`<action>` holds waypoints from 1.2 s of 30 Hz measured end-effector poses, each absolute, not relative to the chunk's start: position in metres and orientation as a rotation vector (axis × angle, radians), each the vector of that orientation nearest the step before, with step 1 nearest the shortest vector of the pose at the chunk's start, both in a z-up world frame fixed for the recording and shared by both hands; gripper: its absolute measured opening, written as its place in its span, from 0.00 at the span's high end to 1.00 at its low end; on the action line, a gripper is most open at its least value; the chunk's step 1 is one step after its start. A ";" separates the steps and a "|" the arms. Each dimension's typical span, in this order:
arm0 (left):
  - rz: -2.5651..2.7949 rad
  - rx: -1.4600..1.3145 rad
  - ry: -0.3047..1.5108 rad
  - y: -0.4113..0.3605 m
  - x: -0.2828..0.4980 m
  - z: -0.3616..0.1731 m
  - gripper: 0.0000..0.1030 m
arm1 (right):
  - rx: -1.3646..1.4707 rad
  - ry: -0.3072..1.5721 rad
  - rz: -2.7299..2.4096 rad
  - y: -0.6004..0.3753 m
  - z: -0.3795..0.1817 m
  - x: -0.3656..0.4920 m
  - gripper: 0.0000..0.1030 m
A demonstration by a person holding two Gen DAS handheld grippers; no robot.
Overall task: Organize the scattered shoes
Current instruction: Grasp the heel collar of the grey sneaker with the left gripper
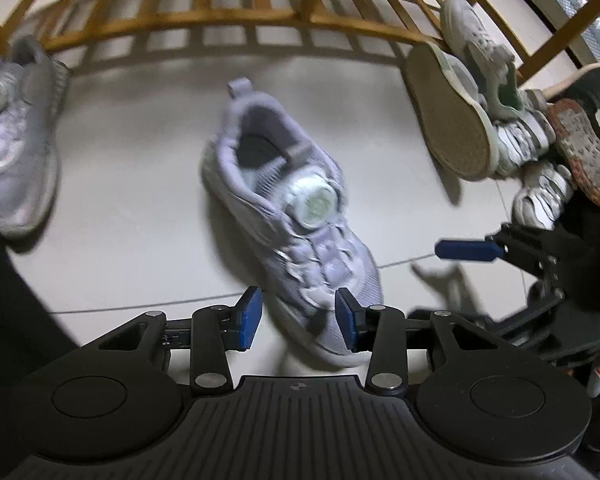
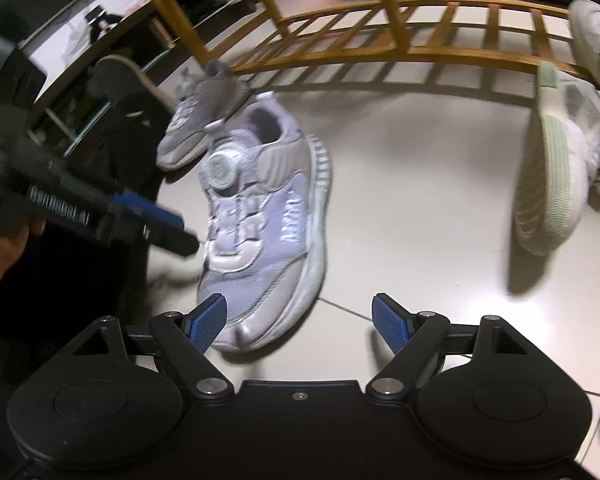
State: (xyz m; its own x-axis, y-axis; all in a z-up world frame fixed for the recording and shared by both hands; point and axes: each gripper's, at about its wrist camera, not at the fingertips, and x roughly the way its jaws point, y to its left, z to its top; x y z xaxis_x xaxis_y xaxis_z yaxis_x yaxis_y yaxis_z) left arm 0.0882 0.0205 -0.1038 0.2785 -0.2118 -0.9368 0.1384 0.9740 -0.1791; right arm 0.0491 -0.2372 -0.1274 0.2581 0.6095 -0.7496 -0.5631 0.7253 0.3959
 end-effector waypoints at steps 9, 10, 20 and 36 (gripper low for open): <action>-0.121 -0.133 1.186 0.049 0.106 -0.081 0.51 | -0.024 1.051 0.883 -0.211 -0.132 0.035 0.20; -0.113 -0.137 1.183 0.051 0.108 -0.080 0.51 | -0.043 1.049 0.888 -0.207 -0.133 0.032 0.20; -0.016 -0.118 1.167 0.052 0.143 -0.091 0.50 | -0.191 1.005 0.909 -0.173 -0.142 0.012 0.20; -0.022 -0.122 1.149 0.039 0.163 -0.099 0.55 | -0.217 0.934 0.805 -0.155 -0.146 0.012 0.15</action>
